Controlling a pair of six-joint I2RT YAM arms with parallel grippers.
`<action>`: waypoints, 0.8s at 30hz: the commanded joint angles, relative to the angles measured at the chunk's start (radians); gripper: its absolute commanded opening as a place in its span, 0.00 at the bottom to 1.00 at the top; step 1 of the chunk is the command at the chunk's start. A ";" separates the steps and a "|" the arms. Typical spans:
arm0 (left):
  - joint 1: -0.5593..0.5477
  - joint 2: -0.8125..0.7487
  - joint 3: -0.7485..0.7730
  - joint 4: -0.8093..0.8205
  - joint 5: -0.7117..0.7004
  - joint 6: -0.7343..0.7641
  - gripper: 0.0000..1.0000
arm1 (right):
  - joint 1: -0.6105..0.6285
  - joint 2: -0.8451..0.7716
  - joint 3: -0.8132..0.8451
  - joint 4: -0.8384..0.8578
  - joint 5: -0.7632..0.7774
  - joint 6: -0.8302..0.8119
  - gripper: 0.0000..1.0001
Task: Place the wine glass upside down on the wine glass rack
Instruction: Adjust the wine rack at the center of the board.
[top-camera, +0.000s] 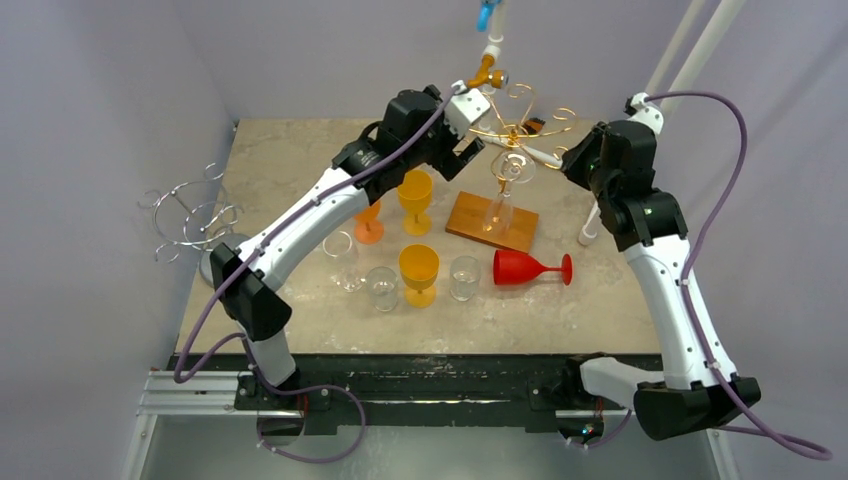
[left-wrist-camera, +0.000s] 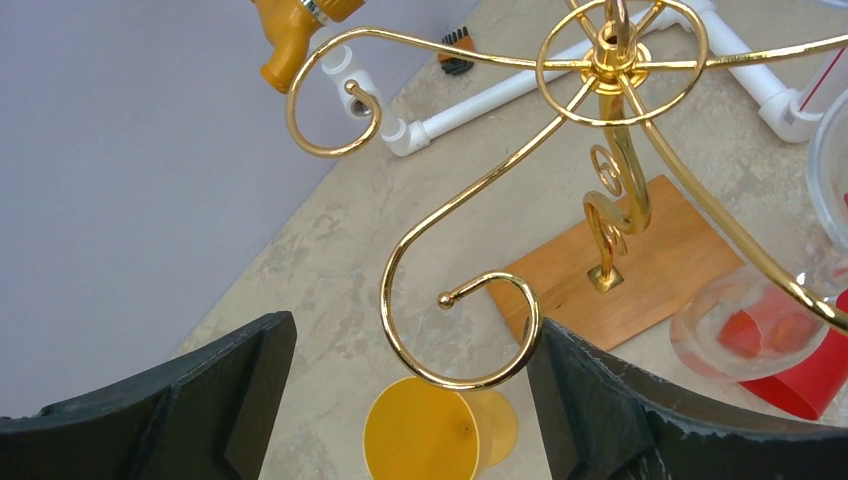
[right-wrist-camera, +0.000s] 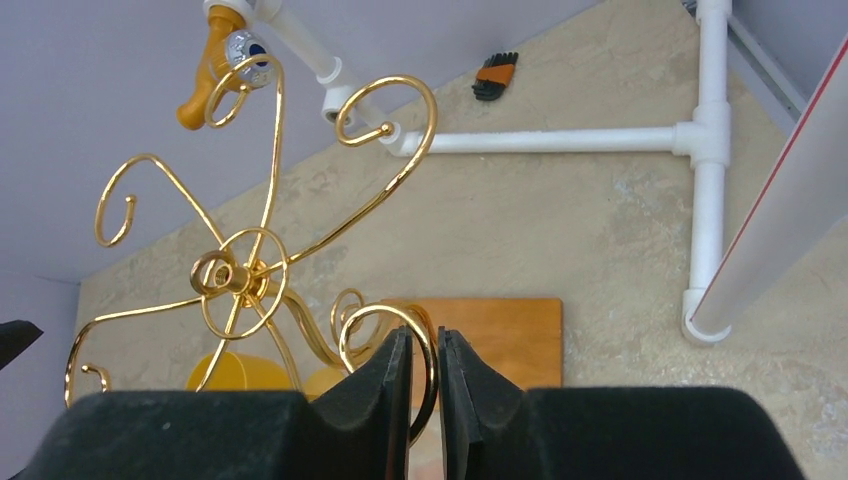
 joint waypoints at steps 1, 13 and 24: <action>0.012 0.029 0.095 0.015 -0.066 -0.042 0.89 | -0.001 -0.056 -0.031 0.053 -0.005 0.004 0.19; 0.062 0.090 0.158 0.012 -0.061 -0.038 0.80 | 0.000 -0.105 -0.080 0.067 -0.080 0.050 0.18; 0.082 0.104 0.173 0.027 -0.065 -0.021 0.78 | 0.060 -0.085 -0.040 0.060 -0.108 0.075 0.17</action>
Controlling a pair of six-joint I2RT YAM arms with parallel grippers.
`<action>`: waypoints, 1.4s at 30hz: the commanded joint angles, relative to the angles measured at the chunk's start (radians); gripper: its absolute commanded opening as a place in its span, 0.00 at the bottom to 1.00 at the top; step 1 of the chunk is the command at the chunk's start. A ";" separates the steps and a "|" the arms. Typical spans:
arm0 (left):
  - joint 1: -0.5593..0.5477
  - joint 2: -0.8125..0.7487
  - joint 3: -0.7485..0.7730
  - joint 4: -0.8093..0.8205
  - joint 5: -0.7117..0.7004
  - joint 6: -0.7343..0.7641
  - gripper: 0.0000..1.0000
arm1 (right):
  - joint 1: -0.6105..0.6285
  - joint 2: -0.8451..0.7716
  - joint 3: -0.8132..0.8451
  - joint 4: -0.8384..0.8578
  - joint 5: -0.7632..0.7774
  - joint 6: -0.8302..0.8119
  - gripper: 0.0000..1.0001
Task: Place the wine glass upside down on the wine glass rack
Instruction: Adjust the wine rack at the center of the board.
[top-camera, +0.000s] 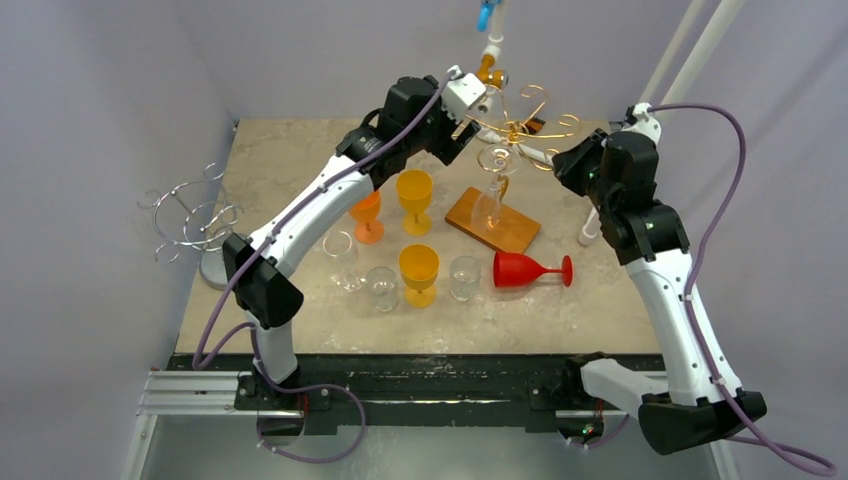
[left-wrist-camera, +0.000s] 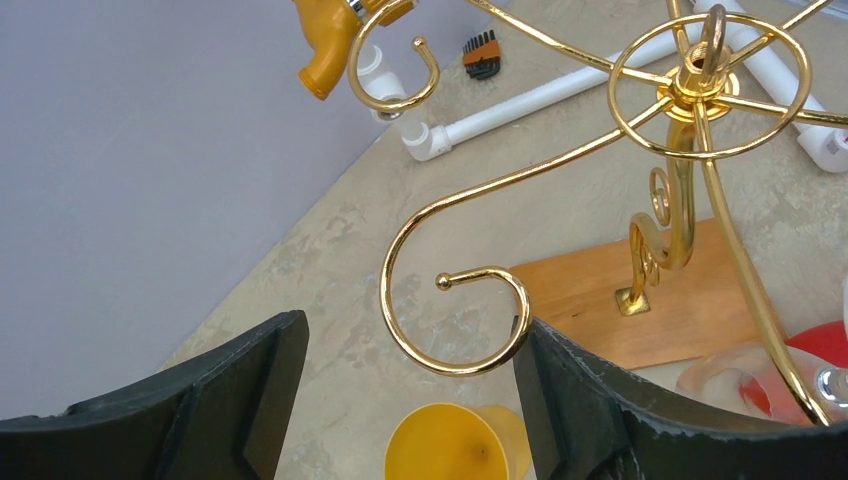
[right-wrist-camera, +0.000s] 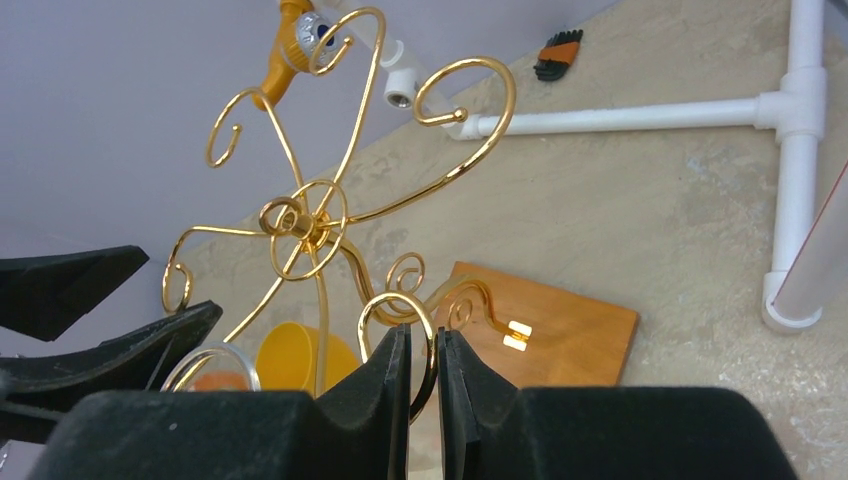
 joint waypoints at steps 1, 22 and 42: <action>0.037 0.006 0.049 0.048 -0.073 0.007 0.78 | 0.047 -0.011 0.030 0.010 -0.027 -0.014 0.17; 0.047 0.026 0.051 0.086 -0.074 0.060 0.78 | 0.213 -0.095 -0.114 -0.008 0.083 0.065 0.26; 0.059 -0.032 0.052 0.020 -0.096 0.137 0.93 | 0.256 -0.126 -0.034 -0.113 0.163 0.062 0.67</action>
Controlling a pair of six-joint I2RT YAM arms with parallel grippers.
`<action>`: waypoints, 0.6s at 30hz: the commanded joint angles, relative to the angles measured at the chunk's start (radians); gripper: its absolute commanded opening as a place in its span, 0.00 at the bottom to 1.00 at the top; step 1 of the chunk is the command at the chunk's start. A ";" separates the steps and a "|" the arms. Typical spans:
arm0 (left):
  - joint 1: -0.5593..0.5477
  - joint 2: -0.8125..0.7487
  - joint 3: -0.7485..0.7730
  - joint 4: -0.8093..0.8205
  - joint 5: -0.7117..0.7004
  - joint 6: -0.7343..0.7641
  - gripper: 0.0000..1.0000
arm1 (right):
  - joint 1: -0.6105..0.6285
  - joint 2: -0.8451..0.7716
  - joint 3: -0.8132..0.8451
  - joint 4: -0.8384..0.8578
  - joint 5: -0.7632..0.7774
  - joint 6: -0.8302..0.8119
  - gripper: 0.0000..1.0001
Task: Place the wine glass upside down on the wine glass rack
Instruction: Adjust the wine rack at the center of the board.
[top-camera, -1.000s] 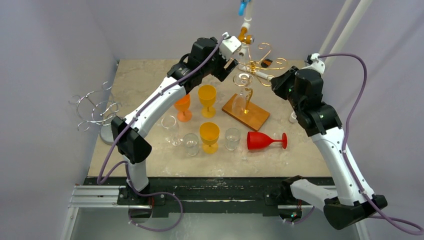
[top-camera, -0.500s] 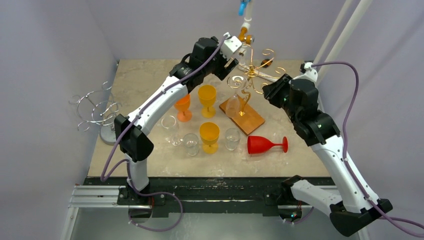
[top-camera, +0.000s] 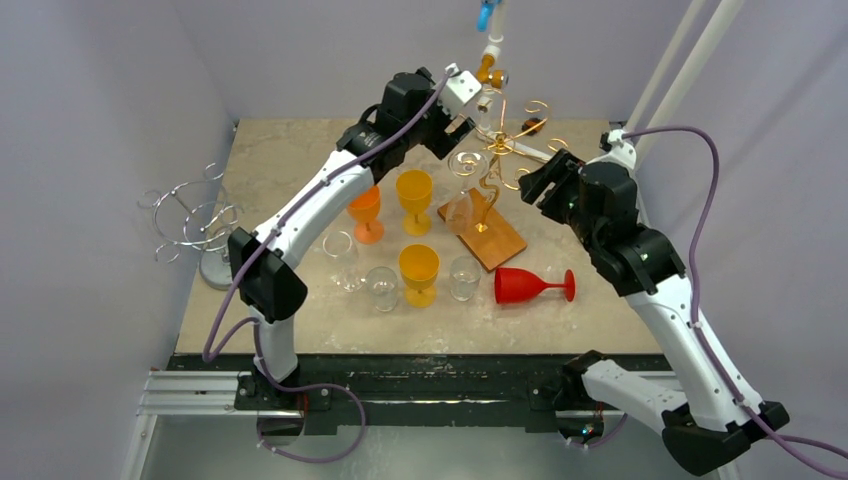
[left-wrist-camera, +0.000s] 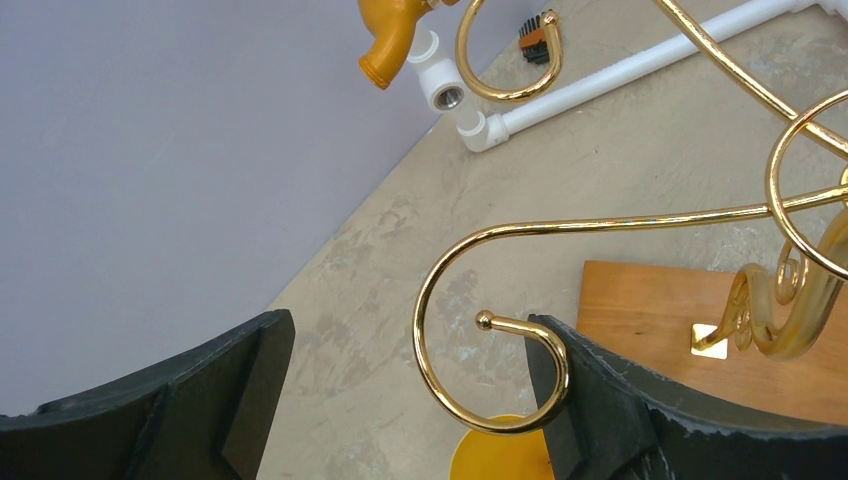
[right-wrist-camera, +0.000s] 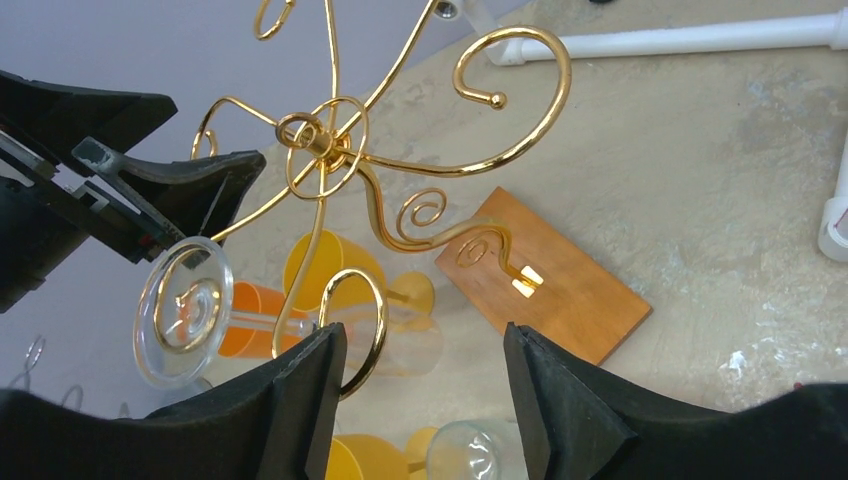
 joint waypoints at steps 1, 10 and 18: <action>0.016 -0.083 0.026 -0.010 -0.071 0.054 0.94 | 0.006 -0.017 0.061 -0.066 0.027 -0.015 0.68; 0.021 -0.161 -0.064 0.003 -0.076 0.059 1.00 | 0.003 0.003 0.131 -0.128 0.068 -0.053 0.73; 0.021 -0.158 -0.053 0.013 -0.013 0.026 1.00 | -0.008 0.043 0.137 -0.107 0.051 -0.045 0.73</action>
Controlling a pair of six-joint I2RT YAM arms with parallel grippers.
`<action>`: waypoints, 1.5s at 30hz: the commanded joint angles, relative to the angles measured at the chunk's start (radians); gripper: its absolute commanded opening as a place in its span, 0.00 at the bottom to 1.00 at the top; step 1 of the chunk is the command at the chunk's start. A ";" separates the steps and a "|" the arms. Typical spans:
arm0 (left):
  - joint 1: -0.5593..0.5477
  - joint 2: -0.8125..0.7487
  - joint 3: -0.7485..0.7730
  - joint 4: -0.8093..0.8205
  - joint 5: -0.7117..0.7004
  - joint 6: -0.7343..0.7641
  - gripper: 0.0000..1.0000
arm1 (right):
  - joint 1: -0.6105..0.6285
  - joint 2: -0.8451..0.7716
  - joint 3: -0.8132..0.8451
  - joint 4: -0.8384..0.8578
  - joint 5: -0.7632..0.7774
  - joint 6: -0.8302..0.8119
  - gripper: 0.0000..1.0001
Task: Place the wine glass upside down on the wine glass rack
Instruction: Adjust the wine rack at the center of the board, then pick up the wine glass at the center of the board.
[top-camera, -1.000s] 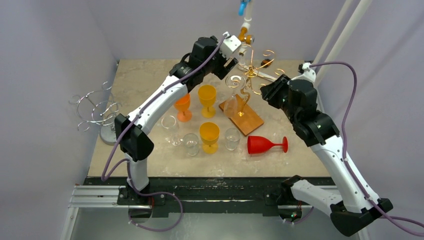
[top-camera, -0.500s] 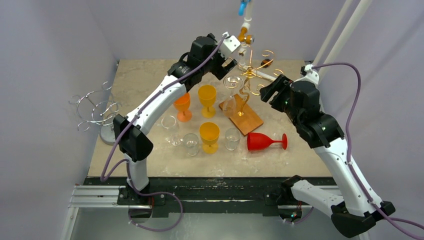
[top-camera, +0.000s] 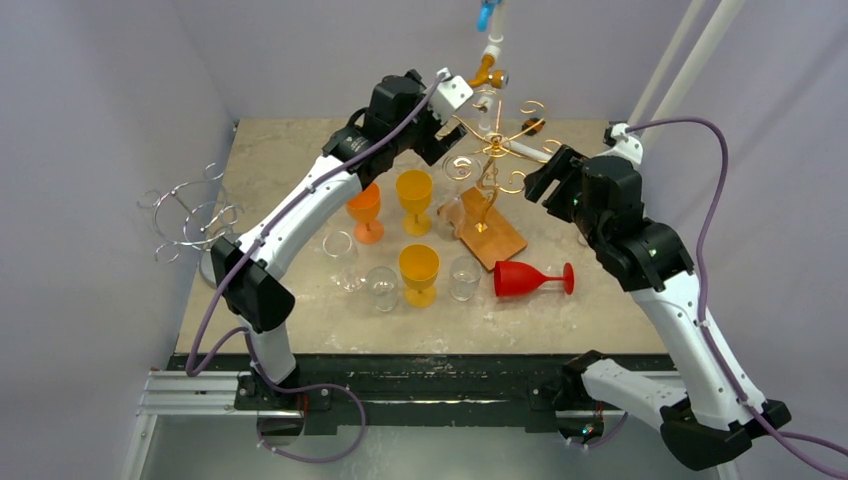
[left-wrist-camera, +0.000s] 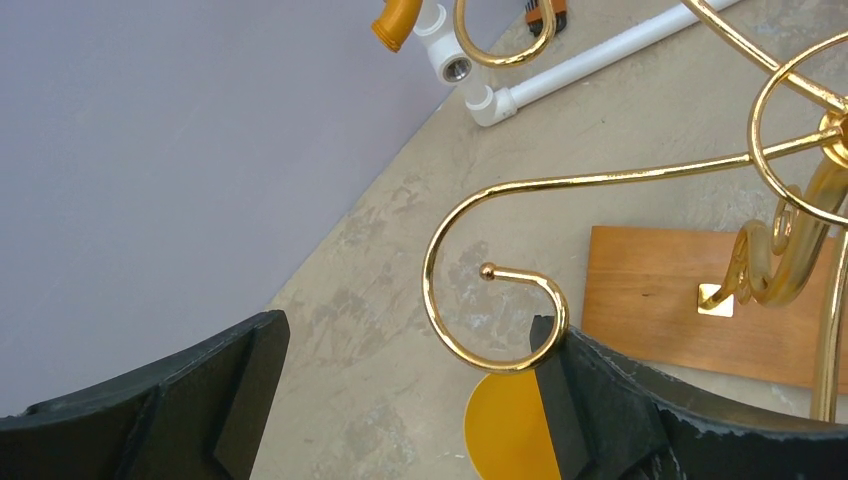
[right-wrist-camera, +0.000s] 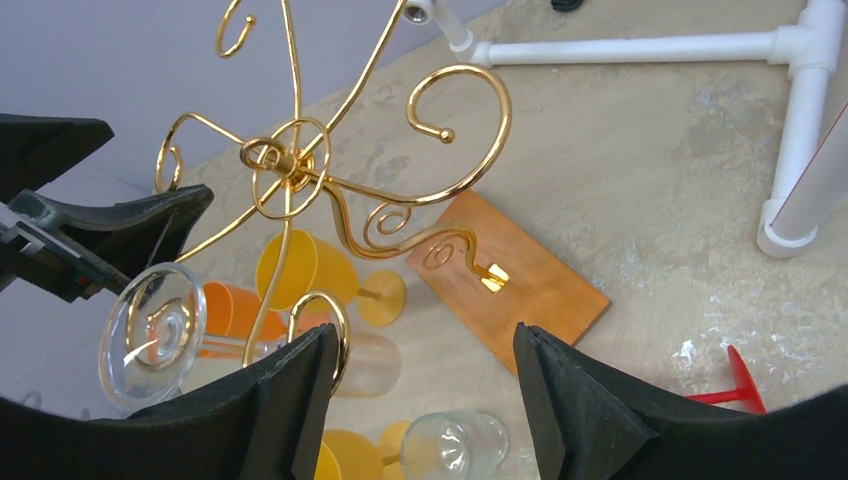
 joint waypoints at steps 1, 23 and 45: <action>0.018 -0.061 0.028 0.050 0.007 -0.022 1.00 | -0.011 0.034 0.041 0.022 0.008 -0.010 0.73; 0.078 -0.222 -0.006 -0.031 -0.055 0.040 1.00 | -0.030 0.020 0.193 -0.166 0.038 -0.009 0.81; 0.222 -0.459 -0.180 -0.193 0.164 -0.059 1.00 | -0.029 -0.253 -0.690 -0.009 -0.073 0.468 0.85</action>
